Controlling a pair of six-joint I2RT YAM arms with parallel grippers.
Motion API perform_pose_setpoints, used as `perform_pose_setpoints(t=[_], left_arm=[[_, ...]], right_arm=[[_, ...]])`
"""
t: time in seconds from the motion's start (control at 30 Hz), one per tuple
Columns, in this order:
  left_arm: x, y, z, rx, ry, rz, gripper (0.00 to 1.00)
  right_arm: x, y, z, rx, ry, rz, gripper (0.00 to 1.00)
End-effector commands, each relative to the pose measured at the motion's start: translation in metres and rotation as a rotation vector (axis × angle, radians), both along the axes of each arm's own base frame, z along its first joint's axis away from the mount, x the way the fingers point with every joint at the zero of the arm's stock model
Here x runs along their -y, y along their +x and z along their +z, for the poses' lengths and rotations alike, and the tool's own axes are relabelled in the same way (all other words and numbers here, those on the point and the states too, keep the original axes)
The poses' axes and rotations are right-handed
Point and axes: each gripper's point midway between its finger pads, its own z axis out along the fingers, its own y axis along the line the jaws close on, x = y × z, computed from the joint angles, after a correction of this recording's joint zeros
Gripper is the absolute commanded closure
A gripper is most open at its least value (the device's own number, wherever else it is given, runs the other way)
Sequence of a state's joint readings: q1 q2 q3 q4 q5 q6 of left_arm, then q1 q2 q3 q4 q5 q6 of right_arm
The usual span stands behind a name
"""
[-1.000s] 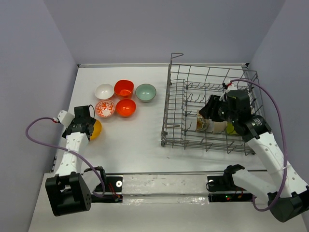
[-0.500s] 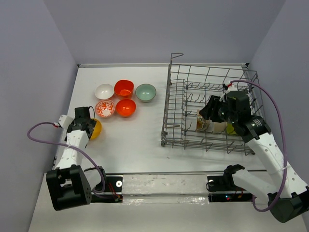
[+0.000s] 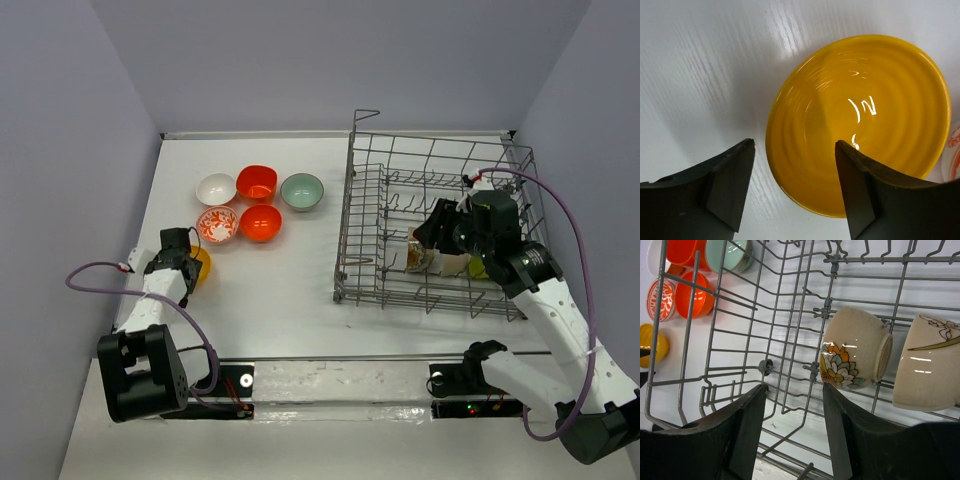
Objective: Load the bowls into the dish rack
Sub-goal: Pick up the bowl from the corner of the board.
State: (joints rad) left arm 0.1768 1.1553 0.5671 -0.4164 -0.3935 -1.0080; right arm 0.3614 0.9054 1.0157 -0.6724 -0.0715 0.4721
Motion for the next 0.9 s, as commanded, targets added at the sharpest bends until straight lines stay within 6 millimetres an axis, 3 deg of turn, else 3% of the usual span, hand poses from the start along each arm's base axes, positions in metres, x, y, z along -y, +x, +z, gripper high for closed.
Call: perform_pose_setpoints(t=[0.0,0.03,0.07,0.1,0.13,0.2,0.3,0.57,0.7,0.8,0.83,0.87], left_arm=[[-0.004,0.010,0.001,0.045,0.003,0.026,0.32],[-0.003,0.011,-0.001,0.047,-0.003,0.026,0.40],[-0.003,0.010,-0.002,0.045,-0.008,0.030,0.58],[-0.002,0.012,-0.002,0.053,-0.013,0.028,0.68],[-0.002,0.013,-0.001,0.060,-0.015,0.028,0.87],[-0.002,0.015,0.003,0.078,-0.017,0.032,1.00],[-0.006,0.020,0.017,0.104,0.002,0.028,1.00],[-0.017,0.028,0.079,0.188,0.088,0.005,1.00],[-0.019,0.024,0.112,0.230,0.125,-0.010,1.00],[-0.019,0.022,0.151,0.320,0.165,-0.044,1.00],[-0.017,0.025,0.179,0.388,0.199,-0.094,1.00],[-0.016,0.026,0.194,0.424,0.212,-0.114,1.00]], right_arm=[[-0.001,0.007,0.009,0.052,0.017,-0.008,0.45],[-0.001,0.007,0.009,0.050,0.016,-0.008,0.45],[-0.001,0.007,0.009,0.051,0.015,-0.007,0.45],[-0.004,0.006,0.008,0.047,0.015,0.001,0.45],[-0.004,0.007,0.008,0.046,0.015,0.001,0.45],[-0.004,0.008,0.006,0.039,0.011,0.002,0.45],[-0.005,0.008,0.007,0.038,0.011,0.007,0.46],[-0.009,0.010,0.006,0.018,0.005,0.024,0.46],[-0.015,0.010,0.017,0.028,0.025,0.058,0.46],[-0.017,0.013,0.023,0.032,0.026,0.062,0.46],[-0.017,0.015,0.031,0.047,0.033,0.057,0.47],[-0.017,0.015,0.034,0.050,0.034,0.057,0.46]])
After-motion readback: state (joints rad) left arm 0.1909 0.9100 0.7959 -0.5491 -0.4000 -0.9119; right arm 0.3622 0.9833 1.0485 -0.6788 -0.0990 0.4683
